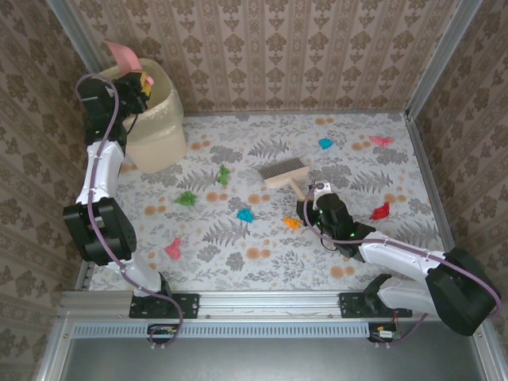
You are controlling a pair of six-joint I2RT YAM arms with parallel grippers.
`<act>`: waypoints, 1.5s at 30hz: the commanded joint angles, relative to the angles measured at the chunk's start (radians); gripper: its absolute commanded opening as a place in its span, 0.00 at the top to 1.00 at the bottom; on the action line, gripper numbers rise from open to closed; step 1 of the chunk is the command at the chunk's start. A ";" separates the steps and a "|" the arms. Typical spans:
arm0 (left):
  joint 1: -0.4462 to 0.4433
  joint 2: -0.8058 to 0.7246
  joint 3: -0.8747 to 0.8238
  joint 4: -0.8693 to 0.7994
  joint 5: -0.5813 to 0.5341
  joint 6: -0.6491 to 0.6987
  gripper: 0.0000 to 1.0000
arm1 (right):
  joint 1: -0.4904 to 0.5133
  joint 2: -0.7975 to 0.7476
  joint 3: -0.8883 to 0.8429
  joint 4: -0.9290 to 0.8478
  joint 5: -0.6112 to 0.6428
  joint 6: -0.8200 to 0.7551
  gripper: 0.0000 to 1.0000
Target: Sweep away the paper scraps from the table
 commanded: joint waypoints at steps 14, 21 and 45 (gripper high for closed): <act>-0.090 -0.028 0.099 -0.047 0.069 0.162 1.00 | 0.012 -0.006 0.042 0.002 0.043 -0.027 1.00; -0.178 -0.108 0.091 -0.169 0.058 0.319 1.00 | 0.011 -0.017 0.039 0.002 0.043 -0.024 1.00; -0.598 -0.686 -0.459 -0.782 -0.530 1.009 1.00 | 0.106 -0.051 0.010 0.124 -0.118 -0.166 1.00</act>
